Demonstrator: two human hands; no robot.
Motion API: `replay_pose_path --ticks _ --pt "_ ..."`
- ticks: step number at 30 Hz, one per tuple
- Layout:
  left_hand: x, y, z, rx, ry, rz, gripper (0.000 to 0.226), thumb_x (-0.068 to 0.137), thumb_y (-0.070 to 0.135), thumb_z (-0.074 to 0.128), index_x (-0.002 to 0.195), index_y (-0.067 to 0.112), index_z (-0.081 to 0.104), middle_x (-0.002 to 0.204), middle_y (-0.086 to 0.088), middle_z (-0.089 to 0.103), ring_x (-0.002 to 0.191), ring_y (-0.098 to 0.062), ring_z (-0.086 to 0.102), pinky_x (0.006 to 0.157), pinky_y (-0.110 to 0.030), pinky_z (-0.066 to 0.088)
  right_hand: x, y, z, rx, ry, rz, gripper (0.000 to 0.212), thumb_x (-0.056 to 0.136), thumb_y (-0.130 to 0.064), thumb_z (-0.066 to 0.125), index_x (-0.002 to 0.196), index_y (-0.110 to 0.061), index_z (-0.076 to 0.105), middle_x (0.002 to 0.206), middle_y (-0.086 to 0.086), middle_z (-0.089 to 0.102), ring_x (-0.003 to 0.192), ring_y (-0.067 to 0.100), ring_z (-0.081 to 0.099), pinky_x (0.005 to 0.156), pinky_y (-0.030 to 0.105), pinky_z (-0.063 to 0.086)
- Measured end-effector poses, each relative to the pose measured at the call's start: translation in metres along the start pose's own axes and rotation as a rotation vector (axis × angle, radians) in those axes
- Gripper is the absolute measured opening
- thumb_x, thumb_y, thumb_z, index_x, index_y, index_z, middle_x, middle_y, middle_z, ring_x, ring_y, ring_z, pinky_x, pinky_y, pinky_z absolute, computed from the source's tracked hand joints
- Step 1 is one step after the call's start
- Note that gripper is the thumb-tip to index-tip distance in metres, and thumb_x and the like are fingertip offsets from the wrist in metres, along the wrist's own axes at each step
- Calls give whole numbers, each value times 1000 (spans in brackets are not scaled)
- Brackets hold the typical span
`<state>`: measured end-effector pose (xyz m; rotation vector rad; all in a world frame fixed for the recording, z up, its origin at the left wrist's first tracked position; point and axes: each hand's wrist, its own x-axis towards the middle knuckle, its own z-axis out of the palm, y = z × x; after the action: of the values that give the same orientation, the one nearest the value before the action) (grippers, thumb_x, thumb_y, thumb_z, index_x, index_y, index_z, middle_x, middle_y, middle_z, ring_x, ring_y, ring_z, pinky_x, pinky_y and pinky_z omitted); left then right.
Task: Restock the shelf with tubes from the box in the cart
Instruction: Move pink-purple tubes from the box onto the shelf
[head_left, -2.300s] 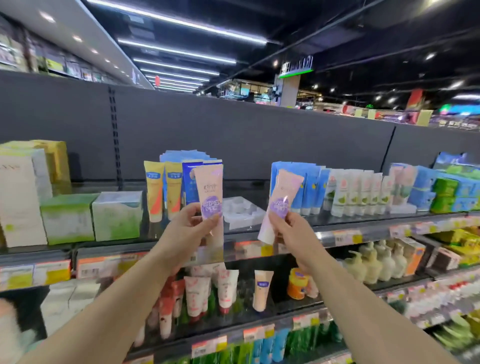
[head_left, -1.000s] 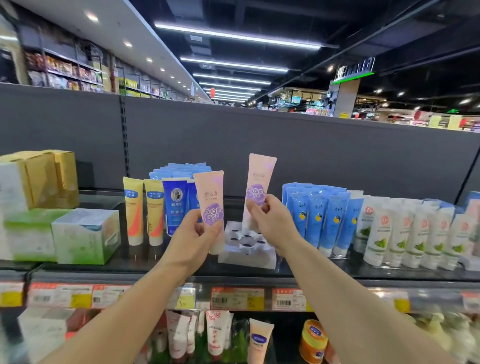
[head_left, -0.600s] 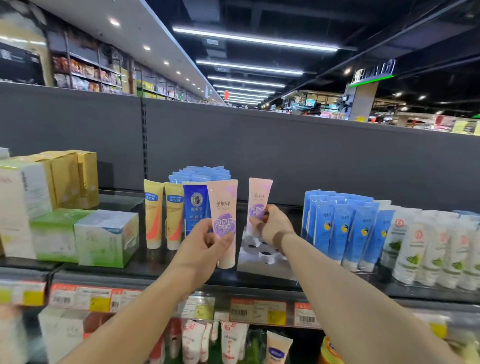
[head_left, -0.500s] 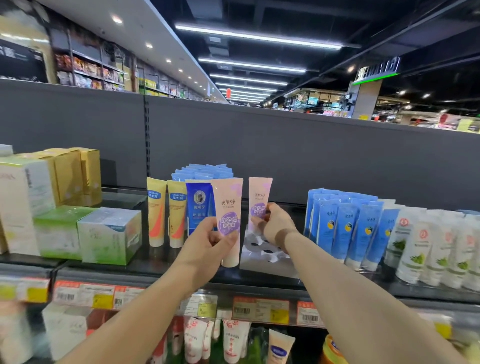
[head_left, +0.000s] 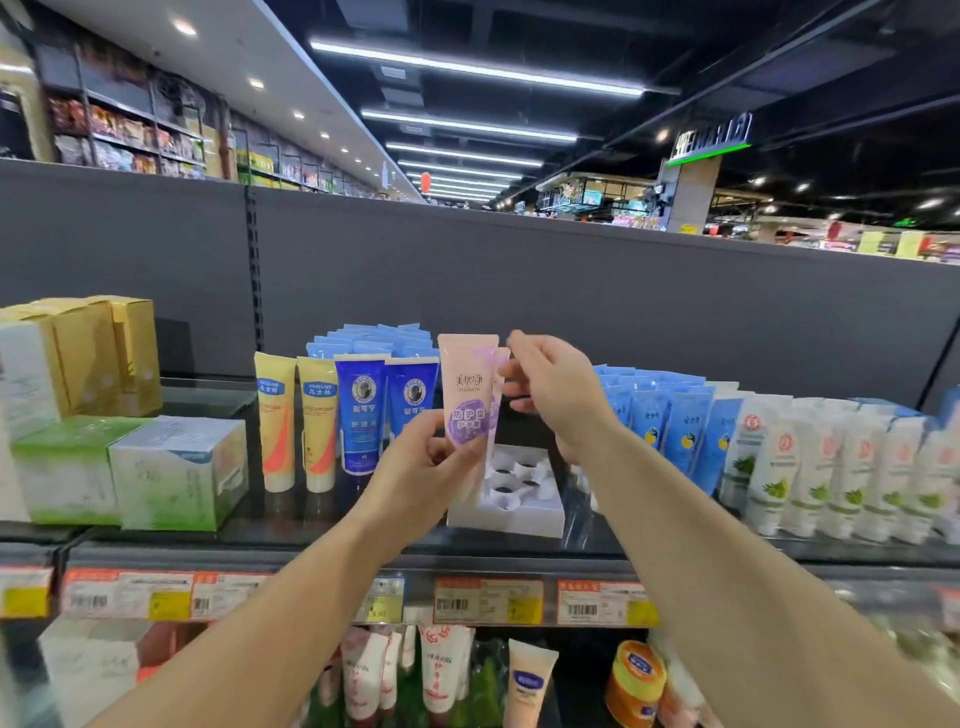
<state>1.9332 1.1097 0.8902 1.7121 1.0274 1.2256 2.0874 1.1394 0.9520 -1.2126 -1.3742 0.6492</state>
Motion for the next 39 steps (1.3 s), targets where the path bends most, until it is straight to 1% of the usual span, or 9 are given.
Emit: replay_pose_path --ticks 1,3,6,8,11,15,23,30,39 --pt "2 1 2 1 -11 13 28 91 36 60 116 26 53 100 4 69 92 -11 66 69 -21 49 -4 -12 -5 -6 -91 -4 31 96 -38 52 101 -10 64 79 -5 68 65 4 63 61 20 52" --pt "6 3 4 7 -33 23 28 92 36 60 117 25 54 98 3 69 92 -12 66 71 -22 50 -7 -31 -15 -182 -210 -88 27 92 -39 61 102 -15 66 88 -3 73 75 9 69 69 24 56" --pt "10 4 9 62 -95 44 31 89 33 64 118 27 55 102 8 69 92 -4 65 71 -17 49 -2 -45 -33 -420 -267 -165 15 87 -29 70 93 -15 69 85 0 71 67 3 63 59 18 49" --pt "11 0 10 186 -160 82 39 84 34 69 120 32 55 105 16 68 95 1 63 80 -18 49 6 -50 -47 -545 -251 -157 14 86 -30 70 91 -16 69 84 -2 68 65 0 57 57 15 44" --pt "10 -13 11 439 -308 66 58 80 41 72 133 32 51 122 24 54 111 3 53 94 -18 43 22 -51 -62 -704 -219 -146 16 86 -34 68 93 -20 68 89 -3 67 78 12 60 71 30 51" --pt "10 -29 17 676 -333 107 41 84 43 69 124 32 64 125 21 60 112 -2 59 98 -23 47 43 -38 -66 -905 -209 -107 7 90 -36 62 91 -29 59 86 -11 60 88 16 59 93 46 48" --pt "13 -42 24 670 -261 82 26 89 36 66 115 35 68 124 16 64 121 0 54 106 -25 41 63 -16 -55 -968 -240 -42 7 95 -33 53 96 -31 59 99 -6 62 99 19 57 100 50 41" --pt "19 -36 30 742 -330 -8 32 94 36 57 126 36 60 139 9 54 129 -10 48 111 -29 35 71 -14 -57 -991 -256 -34 7 95 -34 52 93 -34 58 96 -5 63 95 19 58 98 50 44" --pt "12 -34 27 683 -249 14 32 88 43 64 118 32 66 118 13 67 112 -8 61 98 -27 47 72 -4 -63 -986 -251 -38 9 93 -33 52 88 -35 59 96 -3 66 93 19 59 99 48 42"
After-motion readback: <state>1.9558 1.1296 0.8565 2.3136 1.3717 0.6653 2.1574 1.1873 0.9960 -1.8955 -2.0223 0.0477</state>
